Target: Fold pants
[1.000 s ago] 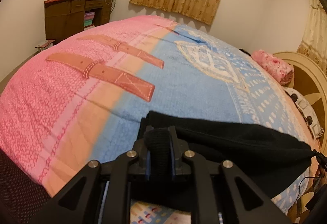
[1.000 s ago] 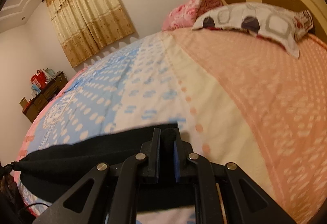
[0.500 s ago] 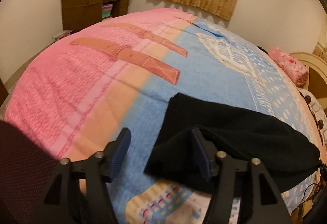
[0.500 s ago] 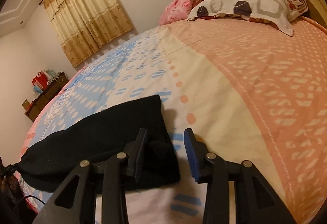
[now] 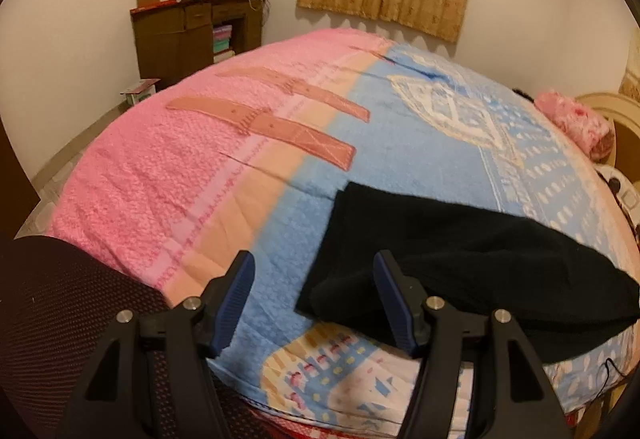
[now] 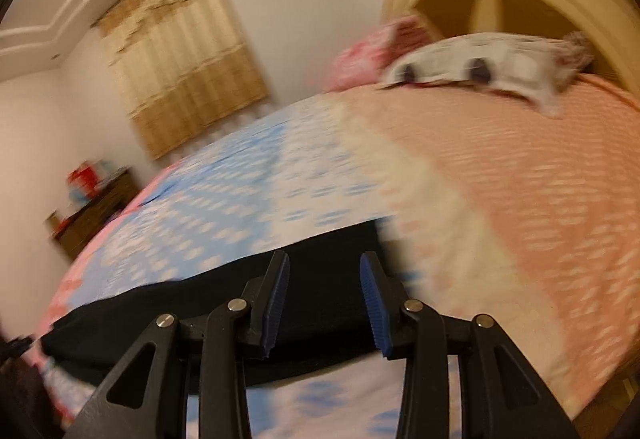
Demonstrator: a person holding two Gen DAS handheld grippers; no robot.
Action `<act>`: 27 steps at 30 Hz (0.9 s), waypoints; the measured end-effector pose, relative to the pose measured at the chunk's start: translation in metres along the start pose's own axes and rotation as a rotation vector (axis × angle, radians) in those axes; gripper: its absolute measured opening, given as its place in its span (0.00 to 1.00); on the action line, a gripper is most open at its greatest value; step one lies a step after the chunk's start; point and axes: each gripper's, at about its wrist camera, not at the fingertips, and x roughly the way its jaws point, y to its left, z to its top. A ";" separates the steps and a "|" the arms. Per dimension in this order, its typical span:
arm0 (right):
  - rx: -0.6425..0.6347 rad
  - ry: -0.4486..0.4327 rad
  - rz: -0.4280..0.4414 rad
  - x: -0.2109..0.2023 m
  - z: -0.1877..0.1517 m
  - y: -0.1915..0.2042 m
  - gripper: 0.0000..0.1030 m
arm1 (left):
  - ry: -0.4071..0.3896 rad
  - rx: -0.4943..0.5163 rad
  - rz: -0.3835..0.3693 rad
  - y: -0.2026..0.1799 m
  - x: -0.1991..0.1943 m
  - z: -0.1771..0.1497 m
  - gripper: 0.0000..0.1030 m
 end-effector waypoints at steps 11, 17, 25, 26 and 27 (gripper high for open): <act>-0.420 0.279 0.344 0.053 -0.082 0.211 0.38 | 0.127 0.084 -0.028 -0.030 0.018 -0.019 0.62; -0.644 0.325 0.389 0.076 -0.116 0.283 0.38 | 0.119 0.105 -0.009 -0.028 0.028 -0.009 0.57; -0.788 0.347 0.324 0.088 -0.134 0.298 0.38 | 0.141 0.030 -0.058 -0.018 0.039 -0.004 0.56; -0.796 0.352 0.322 0.088 -0.136 0.298 0.38 | 0.141 0.022 -0.070 -0.019 0.039 -0.004 0.56; -0.807 0.356 0.317 0.090 -0.138 0.299 0.38 | 0.141 0.018 -0.077 -0.019 0.040 -0.005 0.56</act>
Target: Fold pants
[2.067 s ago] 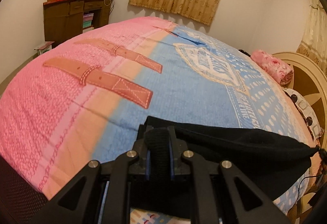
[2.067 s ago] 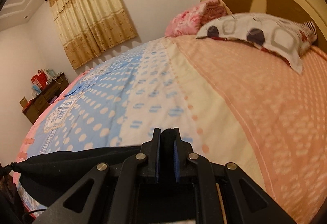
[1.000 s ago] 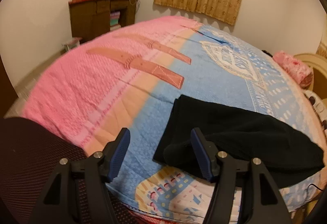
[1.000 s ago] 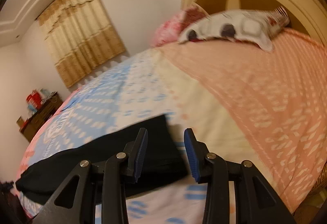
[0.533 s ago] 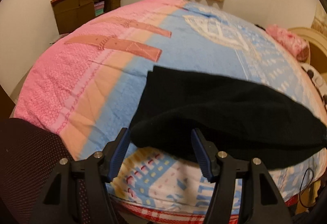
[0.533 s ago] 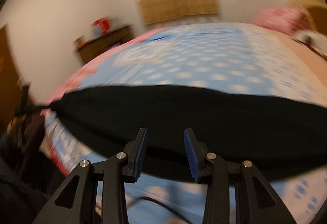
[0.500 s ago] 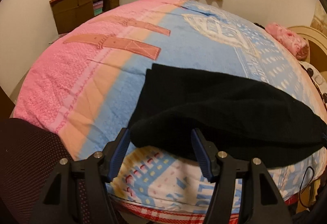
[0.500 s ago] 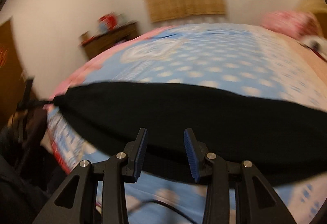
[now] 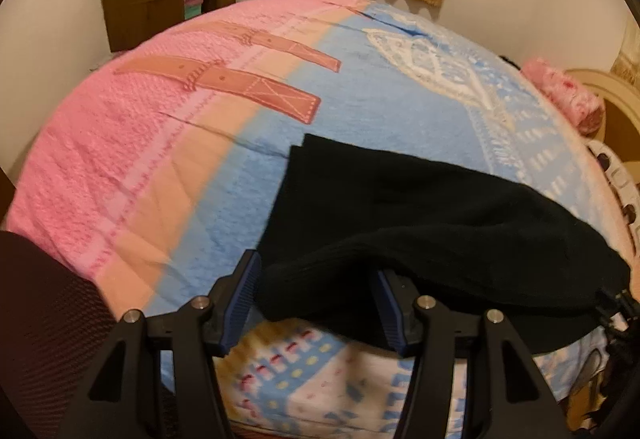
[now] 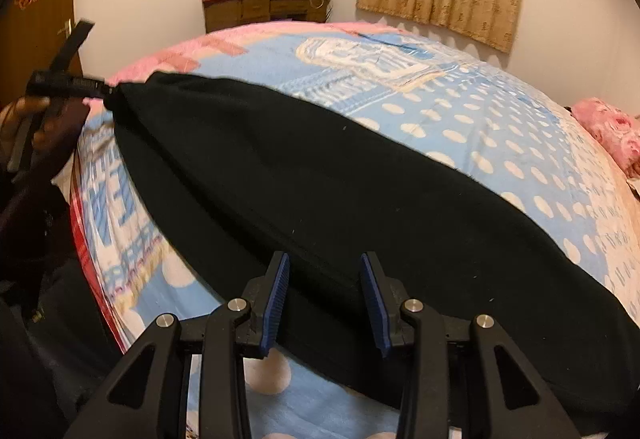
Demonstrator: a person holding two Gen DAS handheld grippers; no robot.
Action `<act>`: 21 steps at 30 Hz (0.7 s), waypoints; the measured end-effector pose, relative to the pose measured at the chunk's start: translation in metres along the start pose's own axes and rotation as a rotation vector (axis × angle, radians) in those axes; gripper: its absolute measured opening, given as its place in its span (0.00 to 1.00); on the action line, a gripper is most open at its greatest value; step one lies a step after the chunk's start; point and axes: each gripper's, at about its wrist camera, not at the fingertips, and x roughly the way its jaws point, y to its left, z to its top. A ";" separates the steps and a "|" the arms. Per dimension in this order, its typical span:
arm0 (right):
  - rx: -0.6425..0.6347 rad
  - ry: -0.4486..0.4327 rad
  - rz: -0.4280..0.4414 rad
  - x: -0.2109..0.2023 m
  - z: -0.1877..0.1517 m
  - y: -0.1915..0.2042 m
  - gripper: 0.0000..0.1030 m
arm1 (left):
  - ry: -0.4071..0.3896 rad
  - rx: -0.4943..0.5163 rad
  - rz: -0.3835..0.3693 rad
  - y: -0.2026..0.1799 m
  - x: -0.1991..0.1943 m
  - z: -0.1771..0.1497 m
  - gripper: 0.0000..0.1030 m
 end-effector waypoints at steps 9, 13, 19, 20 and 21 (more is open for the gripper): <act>-0.075 0.024 -0.014 0.013 0.006 0.008 0.05 | -0.014 0.020 -0.008 -0.004 0.005 0.003 0.24; -0.046 0.009 0.040 -0.001 0.005 0.005 0.04 | -0.090 0.054 -0.003 -0.006 -0.015 0.007 0.23; -0.062 0.008 0.075 -0.012 -0.006 0.009 0.04 | -0.120 0.129 0.025 -0.007 -0.021 0.005 0.29; -0.074 0.021 0.065 -0.009 -0.009 0.012 0.04 | -0.087 0.134 0.053 -0.006 -0.013 0.002 0.32; -0.084 0.035 0.051 -0.004 -0.013 0.013 0.04 | -0.075 0.128 0.078 -0.003 -0.009 0.000 0.38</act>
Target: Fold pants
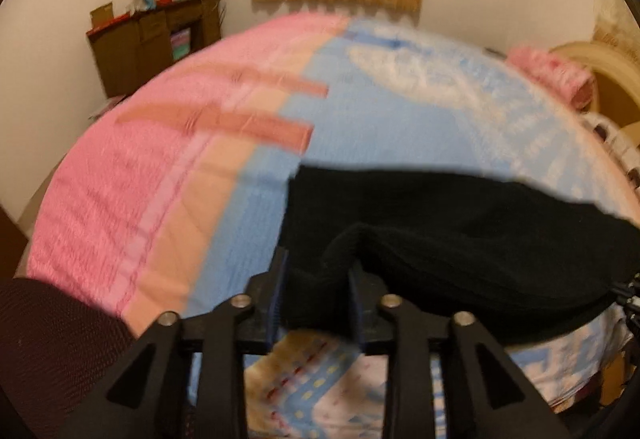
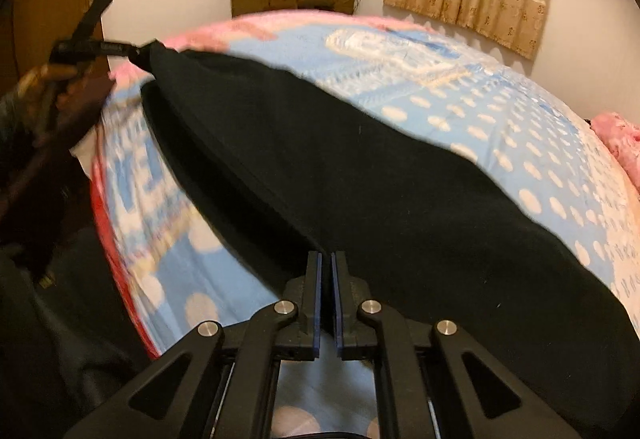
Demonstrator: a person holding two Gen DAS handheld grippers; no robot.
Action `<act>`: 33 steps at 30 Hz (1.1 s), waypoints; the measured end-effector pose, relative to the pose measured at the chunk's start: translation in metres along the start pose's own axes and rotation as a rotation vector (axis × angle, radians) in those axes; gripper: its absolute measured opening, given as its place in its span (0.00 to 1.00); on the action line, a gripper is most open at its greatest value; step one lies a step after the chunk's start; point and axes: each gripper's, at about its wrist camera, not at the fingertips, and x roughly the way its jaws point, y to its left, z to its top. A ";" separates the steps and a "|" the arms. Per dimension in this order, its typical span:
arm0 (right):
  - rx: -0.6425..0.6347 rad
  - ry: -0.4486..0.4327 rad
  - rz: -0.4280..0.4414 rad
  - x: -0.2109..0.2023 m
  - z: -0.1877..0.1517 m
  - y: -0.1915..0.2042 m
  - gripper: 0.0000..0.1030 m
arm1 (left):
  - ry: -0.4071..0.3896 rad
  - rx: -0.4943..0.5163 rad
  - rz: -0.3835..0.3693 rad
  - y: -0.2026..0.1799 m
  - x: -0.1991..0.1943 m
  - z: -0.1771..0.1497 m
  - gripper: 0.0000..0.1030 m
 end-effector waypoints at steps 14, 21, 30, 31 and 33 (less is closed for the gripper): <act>-0.020 0.065 0.051 0.004 -0.008 0.004 0.05 | -0.037 -0.075 0.113 0.025 -0.022 -0.003 0.71; -0.004 0.074 0.062 0.001 -0.014 0.000 0.05 | -0.014 -0.098 0.309 0.046 -0.031 -0.003 0.74; -0.014 -0.012 0.108 -0.004 0.016 0.024 0.05 | -0.020 -0.140 0.068 0.003 -0.014 0.014 0.74; -0.006 -0.020 0.112 -0.002 0.021 0.026 0.05 | -0.007 -0.137 0.039 -0.008 -0.006 0.017 0.74; 0.022 -0.036 0.117 0.006 0.034 0.031 0.06 | 0.018 -0.125 0.000 -0.025 0.007 0.021 0.74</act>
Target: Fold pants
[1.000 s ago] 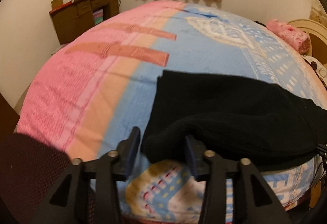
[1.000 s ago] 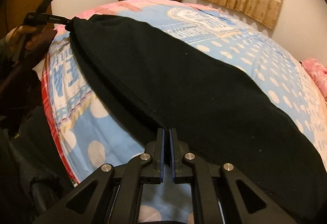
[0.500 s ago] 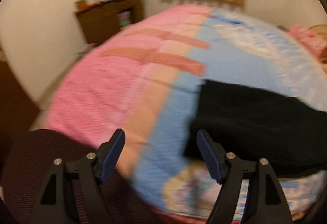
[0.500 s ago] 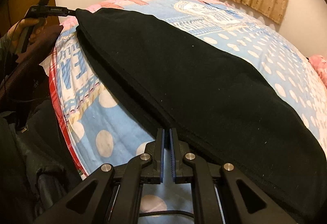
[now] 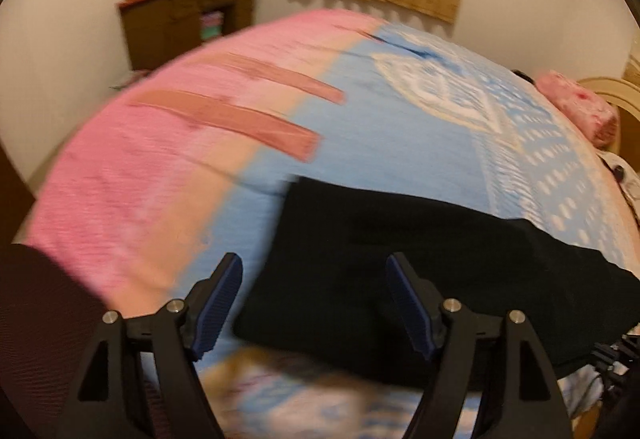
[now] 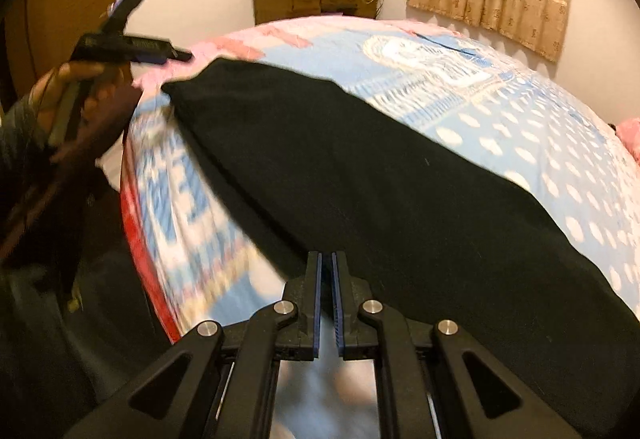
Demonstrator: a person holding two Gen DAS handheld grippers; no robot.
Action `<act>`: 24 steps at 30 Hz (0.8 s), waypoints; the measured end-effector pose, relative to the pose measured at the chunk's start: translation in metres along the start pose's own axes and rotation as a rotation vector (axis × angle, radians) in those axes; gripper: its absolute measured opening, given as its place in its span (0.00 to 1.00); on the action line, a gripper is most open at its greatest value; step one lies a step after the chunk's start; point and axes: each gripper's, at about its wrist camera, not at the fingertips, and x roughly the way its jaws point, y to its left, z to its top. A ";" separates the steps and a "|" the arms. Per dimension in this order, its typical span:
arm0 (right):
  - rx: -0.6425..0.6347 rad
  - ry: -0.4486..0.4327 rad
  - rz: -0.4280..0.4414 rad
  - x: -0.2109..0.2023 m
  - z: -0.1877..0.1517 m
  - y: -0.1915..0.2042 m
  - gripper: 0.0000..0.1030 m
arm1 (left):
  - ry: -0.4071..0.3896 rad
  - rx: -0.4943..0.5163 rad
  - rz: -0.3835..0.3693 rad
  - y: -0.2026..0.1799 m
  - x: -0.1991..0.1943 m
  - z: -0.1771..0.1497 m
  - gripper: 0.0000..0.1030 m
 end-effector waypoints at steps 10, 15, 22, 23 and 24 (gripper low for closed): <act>0.122 0.047 0.048 0.026 0.000 -0.013 0.28 | 0.062 0.092 0.123 -0.020 0.042 -0.003 0.84; 0.187 -0.008 -0.027 -0.015 -0.028 -0.041 0.28 | 0.011 0.156 0.103 -0.047 0.020 -0.009 0.84; 0.569 -0.097 -0.354 -0.123 -0.107 -0.173 0.28 | 0.023 0.344 -0.162 -0.162 -0.001 -0.037 0.84; 0.632 -0.101 -0.397 -0.136 -0.117 -0.191 0.28 | 0.028 0.379 -0.212 -0.183 -0.004 -0.043 0.84; 0.722 -0.108 -0.447 -0.153 -0.131 -0.215 0.28 | 0.034 0.411 -0.266 -0.203 -0.007 -0.050 0.84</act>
